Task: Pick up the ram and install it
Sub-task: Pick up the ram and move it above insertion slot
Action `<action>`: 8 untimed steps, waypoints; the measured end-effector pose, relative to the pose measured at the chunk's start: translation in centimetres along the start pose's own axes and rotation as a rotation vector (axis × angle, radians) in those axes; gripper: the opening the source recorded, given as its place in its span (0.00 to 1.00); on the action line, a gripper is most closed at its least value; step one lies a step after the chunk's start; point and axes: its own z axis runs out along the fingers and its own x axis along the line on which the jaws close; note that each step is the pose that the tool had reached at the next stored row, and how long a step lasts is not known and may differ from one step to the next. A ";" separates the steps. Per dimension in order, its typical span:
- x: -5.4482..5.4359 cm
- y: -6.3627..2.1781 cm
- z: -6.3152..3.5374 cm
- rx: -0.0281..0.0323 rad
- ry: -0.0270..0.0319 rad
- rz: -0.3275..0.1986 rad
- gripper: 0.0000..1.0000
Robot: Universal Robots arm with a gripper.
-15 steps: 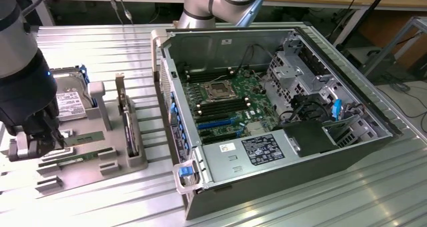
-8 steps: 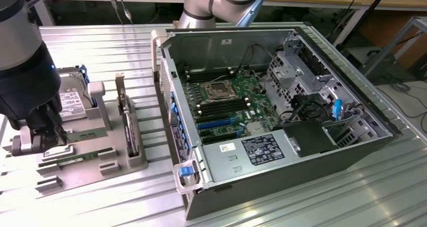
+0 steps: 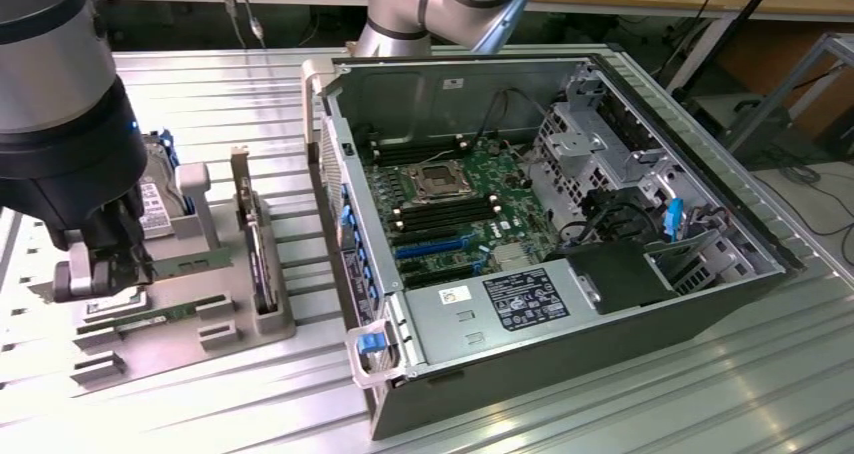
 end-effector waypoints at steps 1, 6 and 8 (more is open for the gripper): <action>0.0 -0.15 -0.02 -0.0001 0.0000 0.000 0.14; -0.1 -1.16 -0.11 -0.0006 0.0001 0.000 0.14; -0.2 -1.80 -0.17 -0.0006 0.0000 0.000 0.14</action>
